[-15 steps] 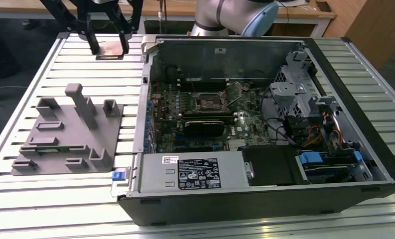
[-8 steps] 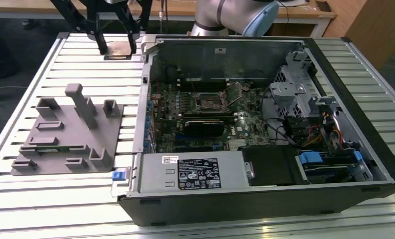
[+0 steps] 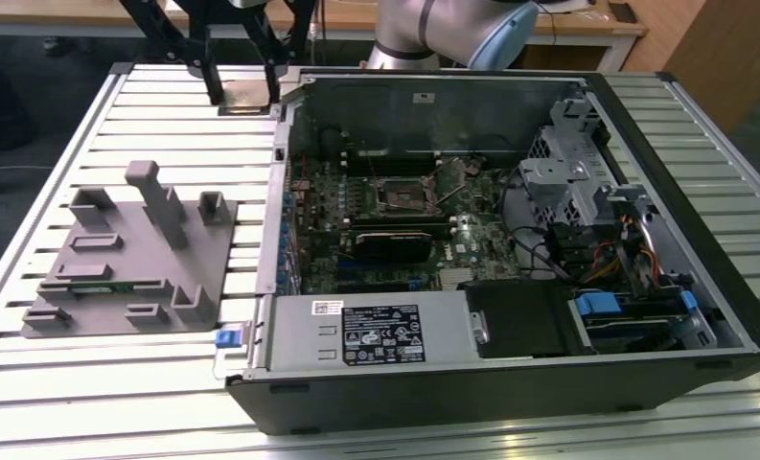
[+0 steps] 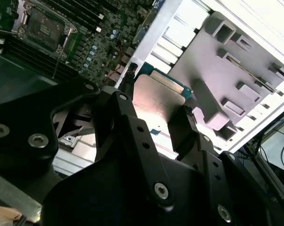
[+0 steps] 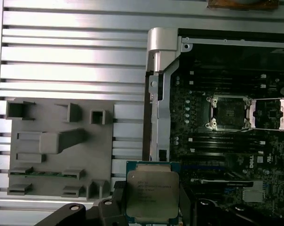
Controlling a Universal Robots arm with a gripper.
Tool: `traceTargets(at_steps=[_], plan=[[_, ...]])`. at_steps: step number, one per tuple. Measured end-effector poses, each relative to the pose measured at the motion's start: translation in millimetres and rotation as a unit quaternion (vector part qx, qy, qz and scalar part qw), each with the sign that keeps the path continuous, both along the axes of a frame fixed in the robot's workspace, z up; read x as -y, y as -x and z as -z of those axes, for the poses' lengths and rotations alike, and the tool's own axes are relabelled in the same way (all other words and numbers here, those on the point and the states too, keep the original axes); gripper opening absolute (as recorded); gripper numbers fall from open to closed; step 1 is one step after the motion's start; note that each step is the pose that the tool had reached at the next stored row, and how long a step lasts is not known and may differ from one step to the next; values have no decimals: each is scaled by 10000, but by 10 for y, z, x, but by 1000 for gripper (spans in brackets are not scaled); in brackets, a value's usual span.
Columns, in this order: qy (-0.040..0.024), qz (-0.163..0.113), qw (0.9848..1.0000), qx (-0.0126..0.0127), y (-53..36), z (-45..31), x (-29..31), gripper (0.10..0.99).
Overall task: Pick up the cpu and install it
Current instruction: 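Pick up the cpu and move it towards the insertion slot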
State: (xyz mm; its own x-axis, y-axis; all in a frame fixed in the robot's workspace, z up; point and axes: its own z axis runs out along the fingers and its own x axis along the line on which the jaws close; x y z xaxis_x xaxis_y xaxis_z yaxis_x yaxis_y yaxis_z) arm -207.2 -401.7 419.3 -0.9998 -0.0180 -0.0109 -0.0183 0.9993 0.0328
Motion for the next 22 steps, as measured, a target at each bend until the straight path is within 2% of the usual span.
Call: traceTargets(at_steps=[22], plan=[[5, 0, 10000, 0, -293, 9, -2, 541]])
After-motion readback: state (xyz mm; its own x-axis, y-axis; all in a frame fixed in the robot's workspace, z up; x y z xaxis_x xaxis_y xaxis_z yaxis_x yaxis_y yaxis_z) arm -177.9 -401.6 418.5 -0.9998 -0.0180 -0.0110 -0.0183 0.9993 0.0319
